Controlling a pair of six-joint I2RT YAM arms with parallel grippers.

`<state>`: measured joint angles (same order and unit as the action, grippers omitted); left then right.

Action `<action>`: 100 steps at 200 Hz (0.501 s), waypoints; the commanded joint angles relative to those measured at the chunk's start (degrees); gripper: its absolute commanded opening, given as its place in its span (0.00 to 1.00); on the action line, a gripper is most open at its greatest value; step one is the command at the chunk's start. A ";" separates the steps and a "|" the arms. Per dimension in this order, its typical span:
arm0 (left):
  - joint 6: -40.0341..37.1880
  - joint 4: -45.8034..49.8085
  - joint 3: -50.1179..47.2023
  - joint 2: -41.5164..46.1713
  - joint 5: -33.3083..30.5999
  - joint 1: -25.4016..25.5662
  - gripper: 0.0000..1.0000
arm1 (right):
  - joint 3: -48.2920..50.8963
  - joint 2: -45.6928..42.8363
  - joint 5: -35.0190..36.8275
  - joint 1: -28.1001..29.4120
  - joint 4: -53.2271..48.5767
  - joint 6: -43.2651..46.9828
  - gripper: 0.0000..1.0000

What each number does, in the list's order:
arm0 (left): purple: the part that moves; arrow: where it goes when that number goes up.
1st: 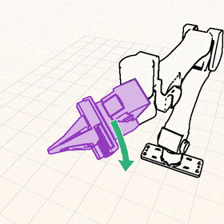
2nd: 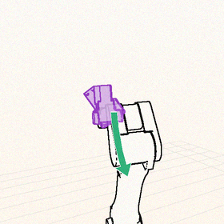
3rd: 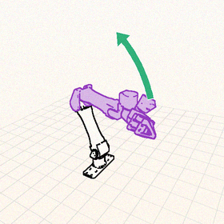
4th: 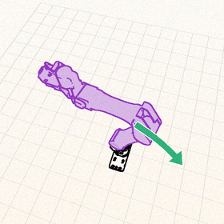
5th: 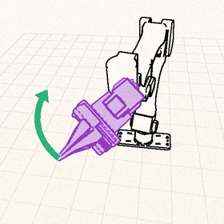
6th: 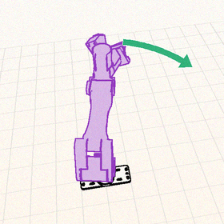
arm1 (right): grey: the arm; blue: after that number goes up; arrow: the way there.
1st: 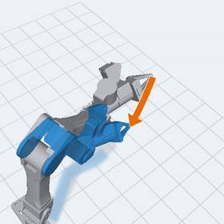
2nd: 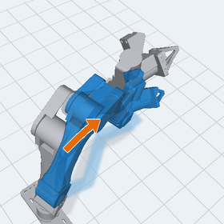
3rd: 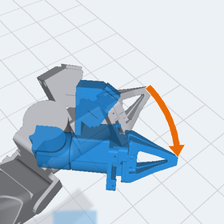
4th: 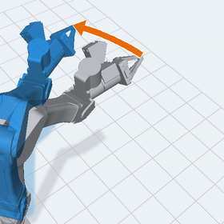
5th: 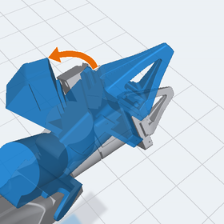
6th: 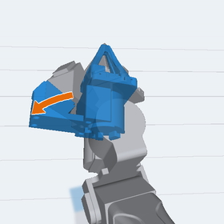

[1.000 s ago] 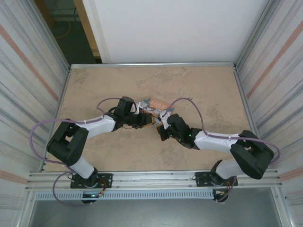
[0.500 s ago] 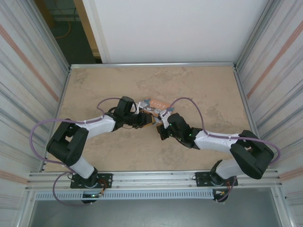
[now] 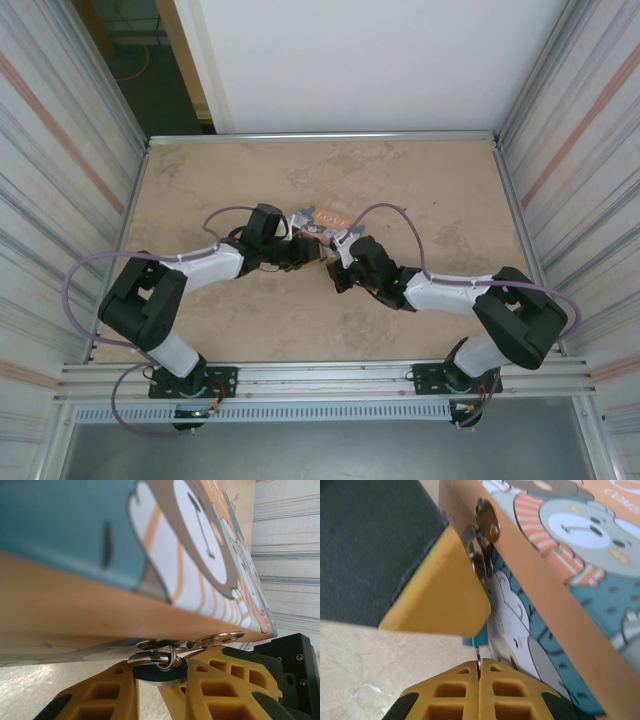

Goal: Unlock the padlock with the key

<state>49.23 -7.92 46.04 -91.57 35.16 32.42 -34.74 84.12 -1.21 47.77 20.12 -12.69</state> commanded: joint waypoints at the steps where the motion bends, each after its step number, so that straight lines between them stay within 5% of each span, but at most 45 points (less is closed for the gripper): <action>1: 0.33 -2.14 1.40 0.87 4.12 1.93 0.14 | -5.01 1.06 -4.41 -0.08 8.56 2.45 0.00; 100: 1.04 -3.35 1.26 -0.83 3.95 2.29 0.15 | -5.68 3.77 -6.62 -1.45 10.90 0.66 0.00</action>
<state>49.98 -8.67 46.06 -91.61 31.66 32.21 -37.74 87.79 -4.36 45.71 20.18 -11.68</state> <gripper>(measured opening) 0.240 0.060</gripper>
